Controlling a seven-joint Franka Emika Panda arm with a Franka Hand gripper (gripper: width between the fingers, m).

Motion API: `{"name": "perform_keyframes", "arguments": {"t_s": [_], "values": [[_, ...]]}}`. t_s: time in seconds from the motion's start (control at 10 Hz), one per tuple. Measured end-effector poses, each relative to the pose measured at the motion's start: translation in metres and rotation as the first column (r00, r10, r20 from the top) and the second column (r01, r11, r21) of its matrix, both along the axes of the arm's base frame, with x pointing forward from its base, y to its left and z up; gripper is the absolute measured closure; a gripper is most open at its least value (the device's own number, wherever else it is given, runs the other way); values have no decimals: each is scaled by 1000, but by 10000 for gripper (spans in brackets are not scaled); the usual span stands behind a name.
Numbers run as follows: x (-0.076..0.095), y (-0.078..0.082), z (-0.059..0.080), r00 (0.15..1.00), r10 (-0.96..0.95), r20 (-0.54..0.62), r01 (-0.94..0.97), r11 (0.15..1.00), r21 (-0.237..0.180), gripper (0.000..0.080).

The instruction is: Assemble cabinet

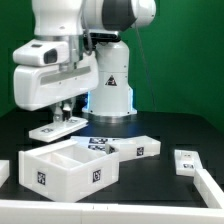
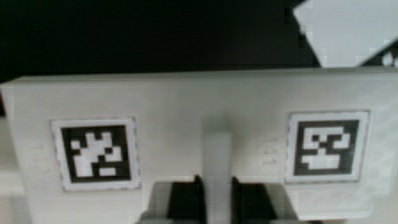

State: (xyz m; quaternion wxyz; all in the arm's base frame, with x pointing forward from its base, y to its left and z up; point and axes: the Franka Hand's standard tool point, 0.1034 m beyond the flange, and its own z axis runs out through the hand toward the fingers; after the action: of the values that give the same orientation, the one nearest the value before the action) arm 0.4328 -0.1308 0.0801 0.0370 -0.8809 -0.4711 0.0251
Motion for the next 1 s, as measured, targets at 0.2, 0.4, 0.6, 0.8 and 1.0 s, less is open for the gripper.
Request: {"name": "perform_keyframes", "arguments": {"t_s": [0.2, 0.4, 0.6, 0.8, 1.0], "values": [[-15, -11, -24, 1000, 2, -12, -2, 1000, 3, 738], [-21, -12, -40, 999, -5, -33, 5, 1000, 5, 738], [-25, -13, -51, 997, -9, -72, 10, 1000, 17, 738], [-26, -13, -51, 997, -9, -72, 10, 1000, 17, 736], [-25, -12, -50, 997, -18, -75, 20, 1000, 15, 520]]}}
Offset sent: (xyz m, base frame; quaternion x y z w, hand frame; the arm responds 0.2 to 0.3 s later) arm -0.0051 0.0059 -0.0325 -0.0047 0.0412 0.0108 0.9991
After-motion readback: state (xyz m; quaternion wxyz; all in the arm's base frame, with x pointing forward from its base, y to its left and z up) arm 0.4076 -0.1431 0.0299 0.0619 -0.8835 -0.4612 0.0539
